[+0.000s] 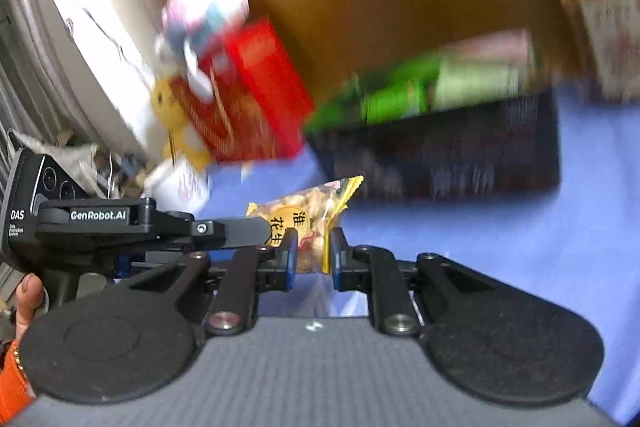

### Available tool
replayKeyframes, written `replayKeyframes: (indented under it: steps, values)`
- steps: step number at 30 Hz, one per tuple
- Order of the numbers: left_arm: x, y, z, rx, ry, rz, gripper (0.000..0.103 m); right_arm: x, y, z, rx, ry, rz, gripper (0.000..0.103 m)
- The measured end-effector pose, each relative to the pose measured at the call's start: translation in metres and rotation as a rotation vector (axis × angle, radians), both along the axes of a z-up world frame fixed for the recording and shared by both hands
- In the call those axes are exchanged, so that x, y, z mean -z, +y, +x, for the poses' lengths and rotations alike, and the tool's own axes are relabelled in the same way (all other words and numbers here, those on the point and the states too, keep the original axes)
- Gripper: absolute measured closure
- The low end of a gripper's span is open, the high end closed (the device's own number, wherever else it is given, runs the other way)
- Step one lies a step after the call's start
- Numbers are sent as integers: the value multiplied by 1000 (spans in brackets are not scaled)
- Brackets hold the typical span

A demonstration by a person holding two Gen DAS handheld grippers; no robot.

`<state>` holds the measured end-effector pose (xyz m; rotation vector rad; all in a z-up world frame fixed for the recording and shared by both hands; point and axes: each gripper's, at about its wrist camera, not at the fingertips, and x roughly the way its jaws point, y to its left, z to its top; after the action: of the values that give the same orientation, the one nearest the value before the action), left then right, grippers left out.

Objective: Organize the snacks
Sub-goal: 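Grasp the yellow peanut packet on the cloth with the left tool, then drop the yellow packet into the tin box and open the left tool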

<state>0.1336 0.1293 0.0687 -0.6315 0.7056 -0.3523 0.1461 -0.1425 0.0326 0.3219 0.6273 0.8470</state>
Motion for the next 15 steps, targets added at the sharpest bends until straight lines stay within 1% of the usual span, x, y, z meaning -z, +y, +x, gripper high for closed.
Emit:
replayKeyframes:
  steps: [2, 4, 5, 6, 7, 8, 9, 11, 12, 13, 15]
  values:
    - [-15, -8, 26, 5, -33, 40, 69, -14, -4, 12, 39, -39, 14, 84]
    - [-22, -17, 57, 19, -42, 65, 67, -25, -8, 30, 80, -72, 27, 84]
    - [-24, -23, 71, 19, -45, 96, 66, -30, -9, 40, 106, -94, 19, 83]
    - [-23, -29, 84, 11, -41, 134, 66, -32, -8, 50, 134, -113, 3, 83]
    - [-21, -36, 98, 7, -34, 179, 60, -32, -6, 59, 152, -123, -13, 81]
    - [-17, -42, 109, 7, -26, 217, 56, -30, -5, 67, 166, -129, -41, 80]
    - [-13, -47, 117, 1, -14, 251, 55, -27, 1, 76, 180, -139, -91, 78]
    - [-4, -52, 128, -25, 12, 305, 54, -21, 6, 81, 219, -180, -183, 63]
    - [-2, -52, 128, -30, 13, 303, 54, -18, 7, 80, 239, -202, -213, 63]
    - [-2, -50, 125, -32, 6, 285, 54, -16, 3, 77, 251, -215, -213, 63]
    - [-4, -46, 115, -42, -13, 281, 54, -17, -8, 69, 265, -222, -171, 63]
